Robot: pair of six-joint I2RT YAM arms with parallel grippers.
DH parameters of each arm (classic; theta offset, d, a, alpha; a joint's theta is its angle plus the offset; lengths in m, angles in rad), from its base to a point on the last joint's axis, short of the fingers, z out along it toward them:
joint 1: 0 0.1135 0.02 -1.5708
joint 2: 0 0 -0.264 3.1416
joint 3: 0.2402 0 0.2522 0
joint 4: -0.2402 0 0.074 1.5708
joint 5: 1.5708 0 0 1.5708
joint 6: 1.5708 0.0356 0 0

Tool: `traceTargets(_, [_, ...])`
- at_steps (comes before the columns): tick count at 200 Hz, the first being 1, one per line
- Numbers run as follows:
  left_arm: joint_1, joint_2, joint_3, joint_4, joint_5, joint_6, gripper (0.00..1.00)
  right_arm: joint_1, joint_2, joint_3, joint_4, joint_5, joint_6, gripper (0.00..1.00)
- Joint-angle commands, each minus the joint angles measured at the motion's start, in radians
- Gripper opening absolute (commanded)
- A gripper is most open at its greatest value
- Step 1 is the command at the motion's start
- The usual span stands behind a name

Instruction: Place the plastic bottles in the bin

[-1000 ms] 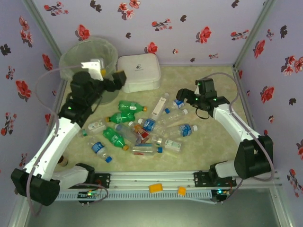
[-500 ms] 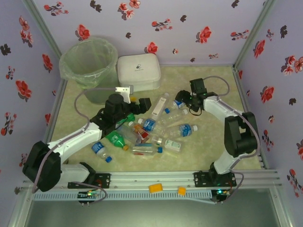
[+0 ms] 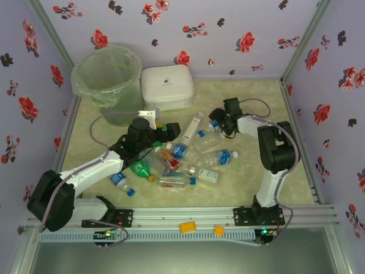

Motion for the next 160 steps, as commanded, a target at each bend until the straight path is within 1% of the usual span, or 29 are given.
traceTargets(1, [-0.002,-0.038,-0.015,-0.007,-0.018,-0.004,1.00,0.007,0.030,0.010,0.091,0.030,0.077,0.80])
traceTargets(35, [-0.002,-0.059,-0.031,-0.012,-0.023,-0.001,1.00,0.006,0.052,-0.009,0.153,0.022,0.118,0.72])
traceTargets(72, [-0.002,-0.060,-0.013,-0.027,-0.022,0.018,1.00,0.005,0.035,-0.023,0.228,0.022,0.149,0.62])
traceTargets(110, [-0.002,-0.060,0.008,-0.038,-0.016,0.032,1.00,0.001,-0.031,0.002,0.220,0.038,0.103,0.58])
traceTargets(128, [-0.003,-0.058,0.011,-0.038,-0.001,0.034,1.00,-0.004,-0.084,0.025,0.175,0.047,0.051,0.57])
traceTargets(160, [-0.005,-0.039,0.033,-0.026,0.085,0.062,1.00,-0.003,-0.201,0.036,0.113,0.034,-0.046,0.56])
